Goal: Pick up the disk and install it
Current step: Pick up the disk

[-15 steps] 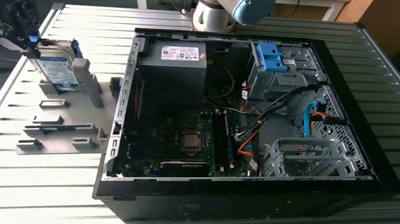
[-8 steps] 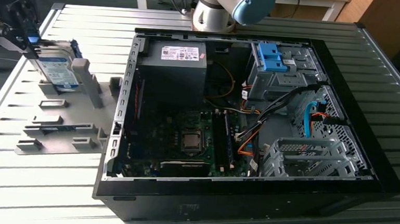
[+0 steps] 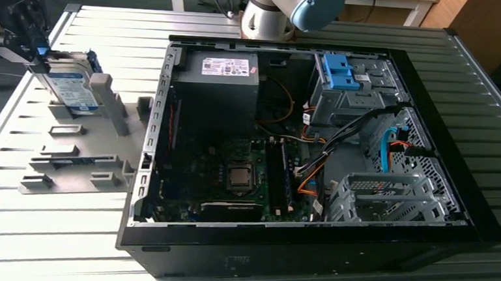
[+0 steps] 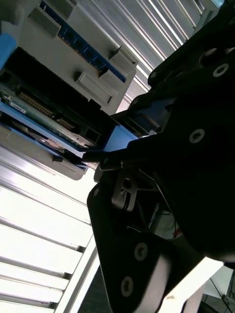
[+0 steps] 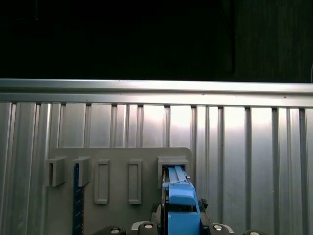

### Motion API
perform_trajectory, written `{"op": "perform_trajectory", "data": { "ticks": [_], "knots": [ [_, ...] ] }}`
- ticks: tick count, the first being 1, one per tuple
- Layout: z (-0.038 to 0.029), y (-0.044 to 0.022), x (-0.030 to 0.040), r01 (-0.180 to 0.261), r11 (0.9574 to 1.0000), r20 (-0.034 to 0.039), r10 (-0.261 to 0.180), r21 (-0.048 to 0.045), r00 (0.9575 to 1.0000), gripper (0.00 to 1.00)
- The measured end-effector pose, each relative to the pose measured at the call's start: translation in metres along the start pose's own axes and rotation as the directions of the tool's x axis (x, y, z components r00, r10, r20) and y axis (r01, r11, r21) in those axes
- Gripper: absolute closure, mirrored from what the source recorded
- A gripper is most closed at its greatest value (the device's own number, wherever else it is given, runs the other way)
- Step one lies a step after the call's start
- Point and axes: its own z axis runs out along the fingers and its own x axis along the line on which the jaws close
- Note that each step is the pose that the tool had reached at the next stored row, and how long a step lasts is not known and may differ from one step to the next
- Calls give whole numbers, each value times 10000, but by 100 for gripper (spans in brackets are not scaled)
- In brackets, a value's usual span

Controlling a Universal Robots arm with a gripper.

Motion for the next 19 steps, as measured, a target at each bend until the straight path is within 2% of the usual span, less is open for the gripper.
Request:
{"op": "perform_trajectory", "data": {
  "ticks": [10,19],
  "knots": [
    [-2,0,0,0,10000,0,0,3,10000,64],
    [-79,2,-1,0,10000,0,0,2,10000,64]
  ]
}}
